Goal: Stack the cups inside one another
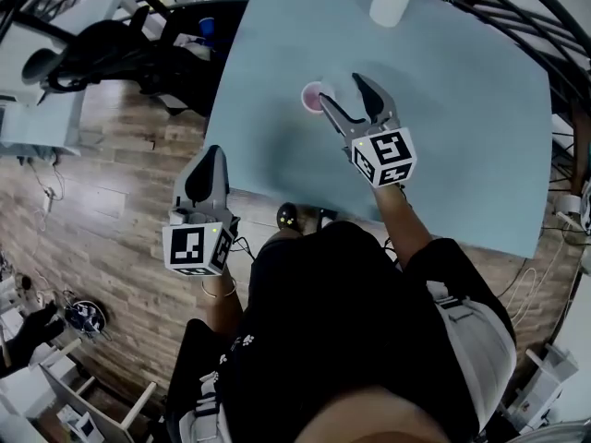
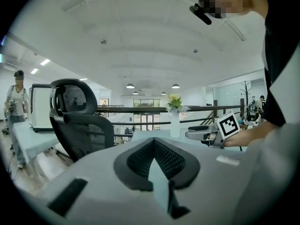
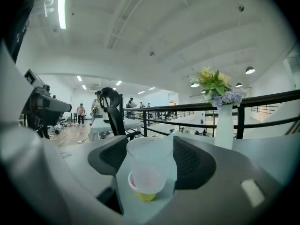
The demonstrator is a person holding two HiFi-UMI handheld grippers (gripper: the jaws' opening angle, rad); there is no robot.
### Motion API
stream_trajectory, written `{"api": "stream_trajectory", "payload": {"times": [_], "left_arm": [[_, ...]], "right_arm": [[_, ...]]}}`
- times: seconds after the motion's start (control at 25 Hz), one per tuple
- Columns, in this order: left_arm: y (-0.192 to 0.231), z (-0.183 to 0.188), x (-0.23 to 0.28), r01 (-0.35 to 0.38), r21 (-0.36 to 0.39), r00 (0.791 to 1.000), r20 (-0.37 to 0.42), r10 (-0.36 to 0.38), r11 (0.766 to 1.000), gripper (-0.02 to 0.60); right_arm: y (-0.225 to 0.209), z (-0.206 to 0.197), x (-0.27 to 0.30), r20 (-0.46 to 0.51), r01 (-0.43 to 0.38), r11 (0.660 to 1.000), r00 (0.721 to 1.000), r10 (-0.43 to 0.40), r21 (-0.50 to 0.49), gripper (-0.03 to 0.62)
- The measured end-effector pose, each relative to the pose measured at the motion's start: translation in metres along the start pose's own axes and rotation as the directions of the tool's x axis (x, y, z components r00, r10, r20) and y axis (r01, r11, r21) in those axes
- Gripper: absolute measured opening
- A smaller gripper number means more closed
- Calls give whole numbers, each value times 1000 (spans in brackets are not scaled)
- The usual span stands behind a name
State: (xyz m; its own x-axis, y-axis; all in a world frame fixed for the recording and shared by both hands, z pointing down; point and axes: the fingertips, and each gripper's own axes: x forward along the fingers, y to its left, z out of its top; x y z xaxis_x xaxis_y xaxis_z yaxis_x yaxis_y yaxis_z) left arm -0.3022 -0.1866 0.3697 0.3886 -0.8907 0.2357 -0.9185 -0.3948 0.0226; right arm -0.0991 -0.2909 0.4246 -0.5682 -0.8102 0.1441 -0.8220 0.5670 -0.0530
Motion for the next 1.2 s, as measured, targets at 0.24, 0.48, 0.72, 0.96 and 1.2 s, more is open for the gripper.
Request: {"api": "stream_trajectory", "payload": {"times": [0.24, 0.48, 0.72, 0.96, 1.2], "left_arm": [[20, -5, -12, -58, -1, 998, -19, 58, 998, -8], [33, -8, -17, -99, -11, 995, -35, 98, 995, -8], [37, -7, -15, -118, 3, 992, -41, 118, 993, -8], [44, -11, -15, -131, -7, 990, -56, 131, 991, -8], [44, -10, -9, -126, 1, 990, -58, 125, 992, -8]], "right_arm": [[11, -14, 24, -20, -29, 1000, 999, 30, 9, 313], [13, -27, 41, -42, -44, 999, 998, 45, 23, 313], [15, -44, 52, -72, -59, 998, 996, 61, 32, 314], [18, -62, 60, -112, -69, 997, 991, 70, 20, 316], [19, -74, 63, -147, -75, 997, 986, 74, -6, 318]]}}
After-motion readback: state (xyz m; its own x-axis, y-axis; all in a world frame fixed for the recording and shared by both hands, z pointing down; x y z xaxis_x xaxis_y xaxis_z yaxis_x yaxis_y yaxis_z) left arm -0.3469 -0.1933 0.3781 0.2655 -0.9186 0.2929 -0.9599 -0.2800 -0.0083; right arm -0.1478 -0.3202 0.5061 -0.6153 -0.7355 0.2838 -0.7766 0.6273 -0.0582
